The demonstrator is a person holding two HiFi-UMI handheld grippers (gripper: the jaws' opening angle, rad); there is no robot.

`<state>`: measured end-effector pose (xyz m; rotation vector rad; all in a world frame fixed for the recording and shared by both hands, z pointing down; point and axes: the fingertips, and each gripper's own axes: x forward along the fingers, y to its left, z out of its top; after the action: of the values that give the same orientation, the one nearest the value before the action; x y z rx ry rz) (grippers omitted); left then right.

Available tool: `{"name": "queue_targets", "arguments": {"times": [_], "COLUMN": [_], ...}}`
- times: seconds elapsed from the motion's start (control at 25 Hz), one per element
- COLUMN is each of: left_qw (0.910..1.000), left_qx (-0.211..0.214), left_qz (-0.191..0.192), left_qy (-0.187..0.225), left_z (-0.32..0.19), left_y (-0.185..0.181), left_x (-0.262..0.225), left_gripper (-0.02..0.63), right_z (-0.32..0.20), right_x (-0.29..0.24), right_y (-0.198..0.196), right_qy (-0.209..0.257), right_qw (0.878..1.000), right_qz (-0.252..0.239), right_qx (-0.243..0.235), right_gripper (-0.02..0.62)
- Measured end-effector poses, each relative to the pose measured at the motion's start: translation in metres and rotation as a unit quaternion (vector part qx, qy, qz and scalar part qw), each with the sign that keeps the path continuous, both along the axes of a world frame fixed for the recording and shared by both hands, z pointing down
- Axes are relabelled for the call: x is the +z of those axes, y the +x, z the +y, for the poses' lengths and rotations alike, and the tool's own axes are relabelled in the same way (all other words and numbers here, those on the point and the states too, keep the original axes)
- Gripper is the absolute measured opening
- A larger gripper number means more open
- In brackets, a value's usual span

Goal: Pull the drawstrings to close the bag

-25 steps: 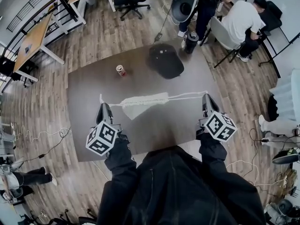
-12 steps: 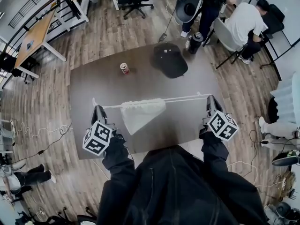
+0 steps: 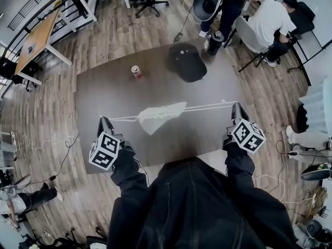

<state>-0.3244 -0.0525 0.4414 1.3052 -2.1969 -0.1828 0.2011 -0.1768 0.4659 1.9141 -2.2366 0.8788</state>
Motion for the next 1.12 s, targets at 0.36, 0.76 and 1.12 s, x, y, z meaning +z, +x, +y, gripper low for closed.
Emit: {"name": "queue_targets", "arguments": {"times": [0.36, 0.76, 1.12], "left_qw": [0.9985, 0.9956, 0.9982], "left_qx": [-0.05, -0.082, 0.027], "left_qz": [0.004, 0.01, 0.01], "left_qy": [-0.023, -0.043, -0.052], "left_z": [0.031, 0.047, 0.001], "left_y": [-0.03, -0.059, -0.022], "left_x": [0.019, 0.033, 0.062], "left_gripper": [0.035, 0.035, 0.036], "right_z": [0.005, 0.005, -0.013], "right_x": [0.012, 0.024, 0.026], "right_y": [0.031, 0.049, -0.005], "right_qy": [-0.014, -0.03, -0.009], "right_qw": [0.999, 0.998, 0.999], "right_qz": [0.001, 0.011, 0.013], "right_qx": [0.032, 0.052, -0.031], "right_gripper": [0.025, 0.025, 0.026]}}
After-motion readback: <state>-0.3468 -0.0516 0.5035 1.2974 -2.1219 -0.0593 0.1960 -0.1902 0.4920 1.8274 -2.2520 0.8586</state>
